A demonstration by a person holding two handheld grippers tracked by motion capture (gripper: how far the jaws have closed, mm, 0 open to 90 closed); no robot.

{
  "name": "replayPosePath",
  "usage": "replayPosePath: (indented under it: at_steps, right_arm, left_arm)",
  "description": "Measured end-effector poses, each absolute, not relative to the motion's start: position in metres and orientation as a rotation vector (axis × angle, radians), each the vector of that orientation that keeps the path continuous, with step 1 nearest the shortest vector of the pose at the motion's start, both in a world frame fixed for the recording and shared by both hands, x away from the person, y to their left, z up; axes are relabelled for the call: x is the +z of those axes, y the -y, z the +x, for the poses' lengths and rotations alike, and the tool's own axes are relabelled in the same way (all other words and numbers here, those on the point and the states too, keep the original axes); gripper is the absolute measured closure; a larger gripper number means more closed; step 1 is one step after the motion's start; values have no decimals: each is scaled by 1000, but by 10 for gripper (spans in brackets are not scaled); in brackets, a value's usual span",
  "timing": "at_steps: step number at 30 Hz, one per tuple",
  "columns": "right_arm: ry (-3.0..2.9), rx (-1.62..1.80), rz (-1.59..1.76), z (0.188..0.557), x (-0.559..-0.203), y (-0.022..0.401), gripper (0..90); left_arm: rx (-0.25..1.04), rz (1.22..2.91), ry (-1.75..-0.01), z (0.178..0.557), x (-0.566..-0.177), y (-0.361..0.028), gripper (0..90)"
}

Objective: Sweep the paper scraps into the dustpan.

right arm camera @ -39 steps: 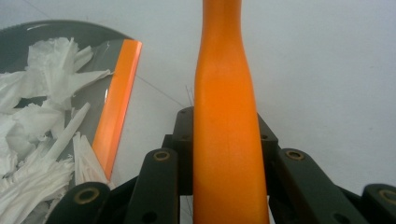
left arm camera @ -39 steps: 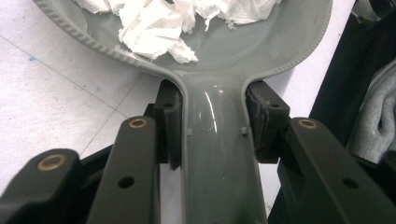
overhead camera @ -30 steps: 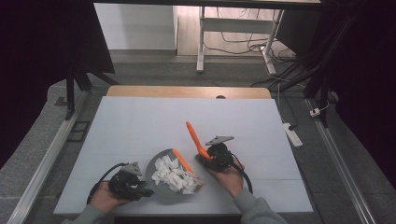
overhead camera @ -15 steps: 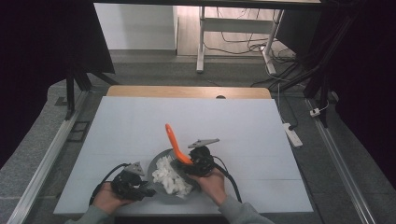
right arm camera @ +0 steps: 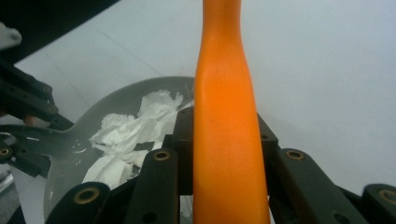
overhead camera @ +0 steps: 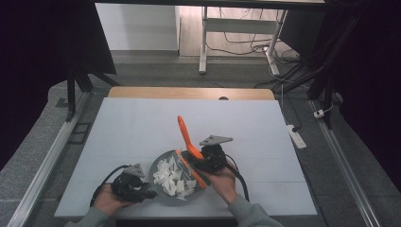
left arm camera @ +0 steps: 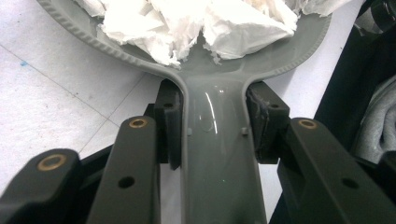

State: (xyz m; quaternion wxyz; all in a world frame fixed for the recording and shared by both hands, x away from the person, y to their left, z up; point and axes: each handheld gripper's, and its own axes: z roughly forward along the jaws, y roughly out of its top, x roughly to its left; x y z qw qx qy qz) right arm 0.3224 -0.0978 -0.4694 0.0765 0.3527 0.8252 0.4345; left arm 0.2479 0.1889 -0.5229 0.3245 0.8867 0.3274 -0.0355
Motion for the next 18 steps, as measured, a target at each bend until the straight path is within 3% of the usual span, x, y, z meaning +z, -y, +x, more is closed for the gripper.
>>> replayPosePath:
  at_steps: [18]
  right_arm:
    - [-2500, 1203, 1033, 338, -475, 109, 707]
  left_arm:
    - [-87, 2309, -881, 249, -524, -192, 609]
